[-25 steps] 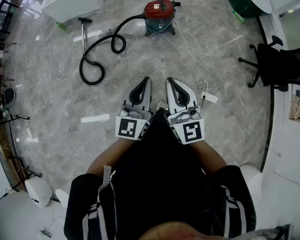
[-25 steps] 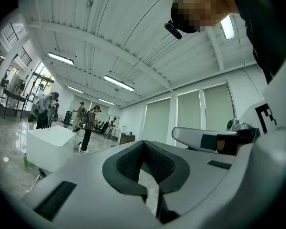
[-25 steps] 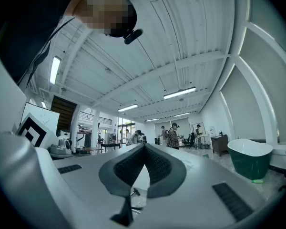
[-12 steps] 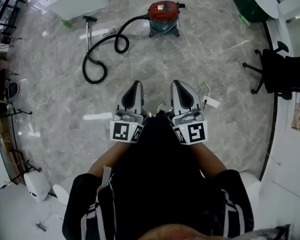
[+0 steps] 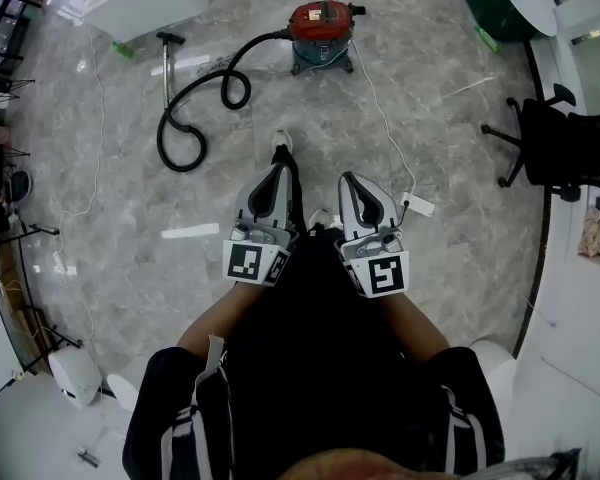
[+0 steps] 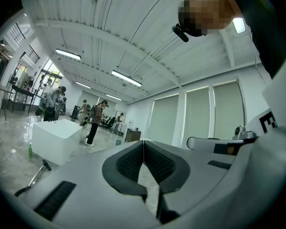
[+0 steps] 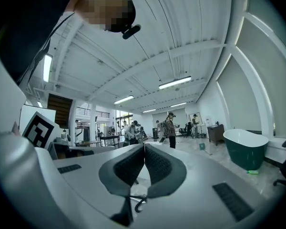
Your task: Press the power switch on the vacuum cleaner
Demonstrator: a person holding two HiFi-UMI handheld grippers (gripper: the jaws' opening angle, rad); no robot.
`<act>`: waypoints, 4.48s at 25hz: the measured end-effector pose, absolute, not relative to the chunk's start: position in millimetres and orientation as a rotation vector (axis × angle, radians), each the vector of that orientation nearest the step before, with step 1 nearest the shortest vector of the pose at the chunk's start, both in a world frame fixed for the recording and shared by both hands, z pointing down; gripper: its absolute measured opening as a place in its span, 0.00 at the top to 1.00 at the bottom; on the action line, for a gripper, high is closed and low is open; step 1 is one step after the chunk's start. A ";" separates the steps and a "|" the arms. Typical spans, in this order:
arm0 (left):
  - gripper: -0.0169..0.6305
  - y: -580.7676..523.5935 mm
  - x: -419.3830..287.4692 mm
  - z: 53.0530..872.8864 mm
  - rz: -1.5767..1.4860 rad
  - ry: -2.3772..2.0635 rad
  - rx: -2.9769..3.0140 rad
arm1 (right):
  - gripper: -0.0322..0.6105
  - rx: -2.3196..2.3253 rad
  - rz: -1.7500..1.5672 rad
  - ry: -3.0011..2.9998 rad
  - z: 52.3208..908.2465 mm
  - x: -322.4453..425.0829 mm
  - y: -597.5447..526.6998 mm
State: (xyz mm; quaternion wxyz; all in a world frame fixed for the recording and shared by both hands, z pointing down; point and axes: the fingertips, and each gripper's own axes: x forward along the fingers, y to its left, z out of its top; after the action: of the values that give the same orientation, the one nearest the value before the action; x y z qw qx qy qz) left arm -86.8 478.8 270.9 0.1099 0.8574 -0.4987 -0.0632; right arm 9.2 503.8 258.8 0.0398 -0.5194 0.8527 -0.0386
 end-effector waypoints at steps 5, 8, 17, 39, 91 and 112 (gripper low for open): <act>0.94 426.8 -73.5 277.2 -0.213 -1.368 2.547 | 0.92 -1.648 -0.127 2.630 269.6 17.2 456.2; 0.94 379.6 -73.2 280.4 -0.240 -1.364 2.525 | 0.92 -1.711 0.026 2.646 261.1 17.8 409.6; 0.94 239.3 -88.0 277.3 -0.172 -1.411 2.645 | 0.92 -1.733 -0.080 2.597 255.0 1.7 254.5; 0.94 58.1 -37.8 265.8 -0.039 -1.421 2.733 | 0.92 -1.570 -0.239 2.651 259.8 -4.4 58.1; 0.94 -149.9 2.1 567.6 0.602 -1.154 2.358 | 0.92 -1.524 -0.372 2.735 335.8 45.8 -70.1; 0.94 -219.3 -1.4 772.3 1.078 -0.970 2.397 | 0.92 -1.664 -0.424 2.679 446.5 98.7 -143.1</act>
State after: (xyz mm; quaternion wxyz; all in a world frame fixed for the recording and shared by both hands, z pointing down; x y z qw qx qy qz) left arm -1.4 -219.3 772.3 0.1689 0.8433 -0.3413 0.3793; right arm 98.7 -143.1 446.5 -0.0201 -0.5228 0.8417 -0.1332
